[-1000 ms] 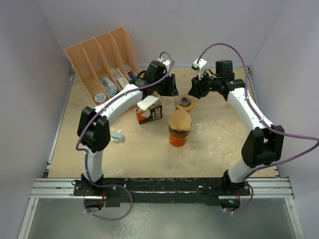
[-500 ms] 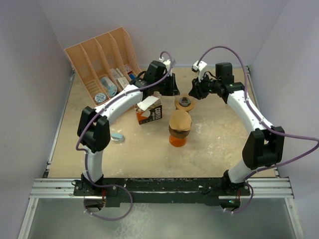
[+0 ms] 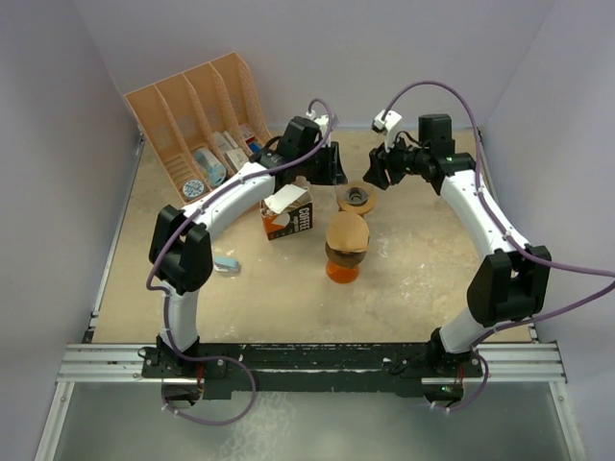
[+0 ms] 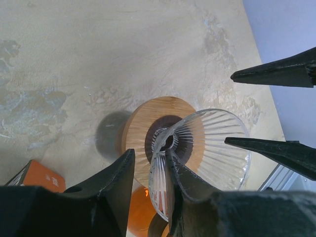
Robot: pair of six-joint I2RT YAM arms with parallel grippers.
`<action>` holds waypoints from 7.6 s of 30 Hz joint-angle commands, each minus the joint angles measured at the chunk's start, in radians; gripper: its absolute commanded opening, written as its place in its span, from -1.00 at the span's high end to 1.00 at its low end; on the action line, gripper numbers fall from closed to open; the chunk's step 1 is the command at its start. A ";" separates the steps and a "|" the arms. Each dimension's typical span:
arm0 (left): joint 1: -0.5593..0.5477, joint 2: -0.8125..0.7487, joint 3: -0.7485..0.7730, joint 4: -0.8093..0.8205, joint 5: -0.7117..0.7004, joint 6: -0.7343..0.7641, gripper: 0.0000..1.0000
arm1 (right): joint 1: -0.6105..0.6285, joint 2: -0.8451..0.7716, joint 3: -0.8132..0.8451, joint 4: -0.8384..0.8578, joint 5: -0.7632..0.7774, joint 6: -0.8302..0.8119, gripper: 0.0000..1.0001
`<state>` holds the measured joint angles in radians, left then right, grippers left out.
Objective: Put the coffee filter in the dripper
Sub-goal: Place the coffee filter at the coffee filter holder, then pick up the coffee filter from the coffee filter holder.
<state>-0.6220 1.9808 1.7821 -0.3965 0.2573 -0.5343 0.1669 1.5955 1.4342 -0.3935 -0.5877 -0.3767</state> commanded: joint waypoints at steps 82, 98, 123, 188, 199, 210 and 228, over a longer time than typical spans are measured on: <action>0.464 -0.065 -0.247 -0.039 0.467 -0.002 0.34 | -0.011 -0.123 0.109 0.015 -0.045 0.023 -0.12; 0.466 -0.079 -0.199 -0.050 0.494 0.022 1.00 | -0.012 -0.117 0.123 -0.003 -0.048 -0.015 -0.12; 0.518 -0.157 -0.290 0.197 0.726 -0.120 1.00 | 0.244 0.208 0.319 0.376 -0.243 0.118 -0.02; 0.535 -0.393 -0.296 0.541 0.849 -0.218 0.16 | 0.200 0.249 0.418 -0.011 -0.614 -0.129 1.00; 0.436 -0.461 -0.234 0.685 0.929 -0.197 0.01 | 0.177 0.061 0.444 -0.348 -0.583 -0.467 1.00; 0.315 -0.453 0.002 -0.163 0.634 0.522 0.09 | 0.162 -0.077 0.356 -0.336 -0.527 -0.447 1.00; 0.278 -0.463 0.057 -0.498 0.729 0.964 0.10 | 0.162 -0.085 0.339 -0.430 -0.544 -0.509 1.00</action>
<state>-0.3256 1.5417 1.7935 -0.8780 0.9657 0.3550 0.3325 1.5249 1.7756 -0.8112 -1.1099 -0.8688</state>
